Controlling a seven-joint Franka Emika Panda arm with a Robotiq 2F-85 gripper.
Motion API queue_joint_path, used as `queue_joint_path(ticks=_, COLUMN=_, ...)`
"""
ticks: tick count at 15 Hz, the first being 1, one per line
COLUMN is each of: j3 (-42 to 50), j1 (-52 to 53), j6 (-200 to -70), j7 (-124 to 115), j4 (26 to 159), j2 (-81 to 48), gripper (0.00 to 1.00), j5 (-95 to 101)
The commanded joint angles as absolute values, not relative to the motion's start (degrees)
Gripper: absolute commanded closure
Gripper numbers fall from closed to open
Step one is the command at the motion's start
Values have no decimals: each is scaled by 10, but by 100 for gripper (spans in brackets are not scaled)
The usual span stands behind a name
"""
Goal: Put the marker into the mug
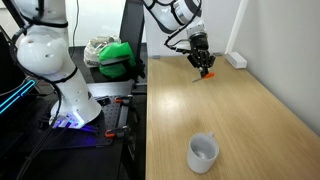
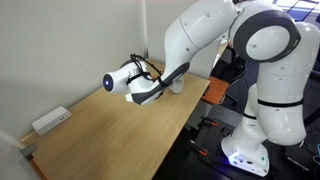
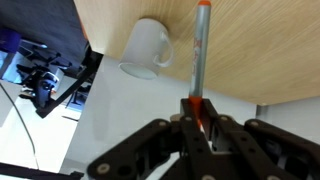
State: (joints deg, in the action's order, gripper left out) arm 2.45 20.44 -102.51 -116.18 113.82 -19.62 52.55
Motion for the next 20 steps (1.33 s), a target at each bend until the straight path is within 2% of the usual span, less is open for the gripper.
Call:
queue_joint_path(ticks=1, j3=-1, j1=176, j6=-950, j7=-1214, j4=1157, j2=-168, gripper=97, j5=535)
queue_joint_path(ticks=6, j3=-10, j1=149, j6=-881, j7=-1271, j4=1172, j2=-150, gripper=97, j5=537)
queue_joint_path(ticks=11, j3=-7, j1=119, j6=-876, j7=-1296, j4=1193, j2=-137, gripper=97, j5=557)
queue_joint_path(ticks=12, j3=-16, j1=119, j6=-875, j7=-1280, j4=1166, j2=-162, gripper=86, j5=544)
queue_joint_path(ticks=17, j3=-15, j1=107, j6=-876, j7=-1280, j4=1176, j2=-156, gripper=86, j5=551)
queue_joint_path(ticks=18, j3=-16, j1=108, j6=-876, j7=-1280, j4=1176, j2=-156, gripper=97, j5=551)
queue_joint_path(ticks=20, j3=-13, j1=102, j6=-882, j7=-1298, j4=1170, j2=-158, gripper=97, j5=551)
